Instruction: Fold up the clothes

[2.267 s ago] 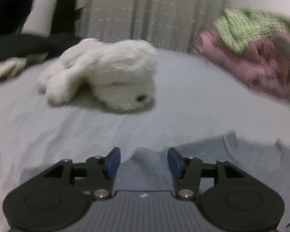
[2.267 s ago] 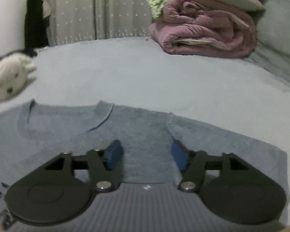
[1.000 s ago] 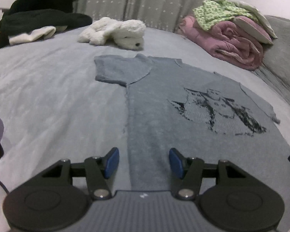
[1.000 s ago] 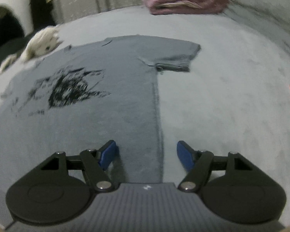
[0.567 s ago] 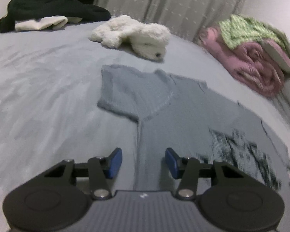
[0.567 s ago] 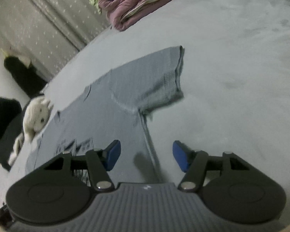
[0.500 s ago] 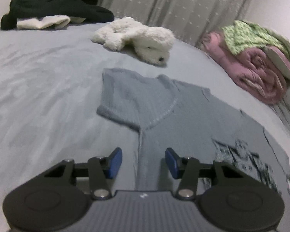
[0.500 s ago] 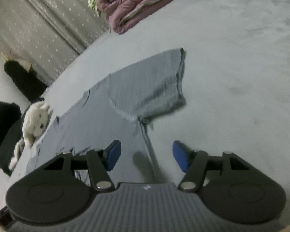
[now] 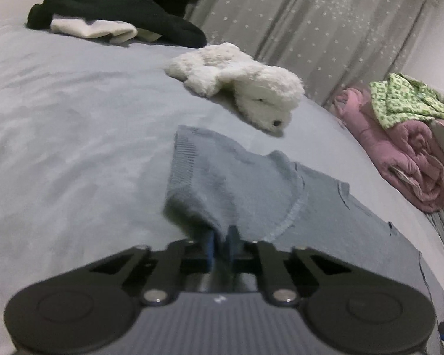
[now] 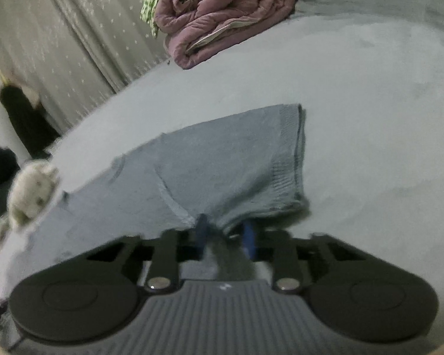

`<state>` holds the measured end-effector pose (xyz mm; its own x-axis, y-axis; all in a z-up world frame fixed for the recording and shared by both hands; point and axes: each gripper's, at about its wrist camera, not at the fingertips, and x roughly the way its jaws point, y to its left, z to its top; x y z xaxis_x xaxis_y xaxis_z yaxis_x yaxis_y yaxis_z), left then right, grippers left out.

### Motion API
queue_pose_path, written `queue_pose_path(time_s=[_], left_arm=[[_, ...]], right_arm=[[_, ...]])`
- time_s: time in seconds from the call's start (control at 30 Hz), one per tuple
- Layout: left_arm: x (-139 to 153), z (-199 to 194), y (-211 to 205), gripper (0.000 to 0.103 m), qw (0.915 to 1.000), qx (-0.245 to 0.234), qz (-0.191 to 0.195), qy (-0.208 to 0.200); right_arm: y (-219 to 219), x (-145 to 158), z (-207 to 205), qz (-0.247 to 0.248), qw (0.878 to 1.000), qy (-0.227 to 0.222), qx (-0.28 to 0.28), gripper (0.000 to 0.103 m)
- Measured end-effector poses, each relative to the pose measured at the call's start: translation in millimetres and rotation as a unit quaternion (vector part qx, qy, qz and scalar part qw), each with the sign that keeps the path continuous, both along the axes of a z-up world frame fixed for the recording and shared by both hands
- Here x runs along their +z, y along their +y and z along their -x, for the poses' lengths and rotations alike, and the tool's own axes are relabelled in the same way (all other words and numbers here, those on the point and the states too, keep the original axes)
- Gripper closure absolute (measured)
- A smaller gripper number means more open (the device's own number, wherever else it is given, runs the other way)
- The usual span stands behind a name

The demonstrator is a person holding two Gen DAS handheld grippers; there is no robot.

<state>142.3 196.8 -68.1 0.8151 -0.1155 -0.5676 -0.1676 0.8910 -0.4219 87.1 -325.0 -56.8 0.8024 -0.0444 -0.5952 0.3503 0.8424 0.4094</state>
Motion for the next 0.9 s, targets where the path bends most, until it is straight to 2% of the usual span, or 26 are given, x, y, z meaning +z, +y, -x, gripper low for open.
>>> queue_pose_path(time_s=[0.03,0.2,0.3,0.37,0.43,0.53,0.6,0.73,0.8,0.9], left_arm=[[0.0,0.6,1.4,0.100,1.0000,0.002,0.004,-0.001],[4.5,6.1,6.4,0.100,0.9995,0.031,-0.005,-0.007],[1.2,3.2,8.2,0.100,0.9997,0.025,-0.007,0.005],[2.2,1.9,8.0,0.095,0.9998,0.013,-0.009,0.011],[4.9,3.4,11.1,0.094,0.9999,0.002,0.007,0.016],[7.7,9.0,13.9,0.088,0.9992,-0.016,0.025,0.026],[9.5,15.8,11.8,0.085,0.9988,-0.027,0.023,0.033],[14.8,32.6,2.0,0.081,0.9977,-0.050,-0.006,0.044],[17.0,40.2,-0.9,0.074,0.9972,-0.057,-0.011,0.047],[20.4,49.9,-4.1,0.069,0.9970,-0.057,-0.011,0.051]], right_arm=[[-2.9,0.5,2.1,0.001,1.000,0.000,-0.010,0.099],[-20.3,2.9,13.9,0.014,0.998,0.003,-0.067,0.101],[-26.0,-4.1,15.0,0.003,0.998,0.010,-0.059,0.101],[-27.1,-4.2,18.7,-0.009,0.999,0.011,-0.052,0.094],[-27.7,-2.0,24.4,-0.024,0.999,0.012,-0.046,0.082],[-28.5,1.3,32.8,-0.046,0.998,0.013,-0.037,0.070],[-29.1,3.4,38.4,-0.061,0.998,0.014,-0.032,0.067],[-30.2,7.8,49.7,-0.090,0.996,0.015,-0.020,0.066],[-30.2,9.8,55.3,-0.103,0.994,0.017,-0.014,0.062],[-23.2,12.1,62.2,-0.100,0.995,0.026,-0.006,0.059]])
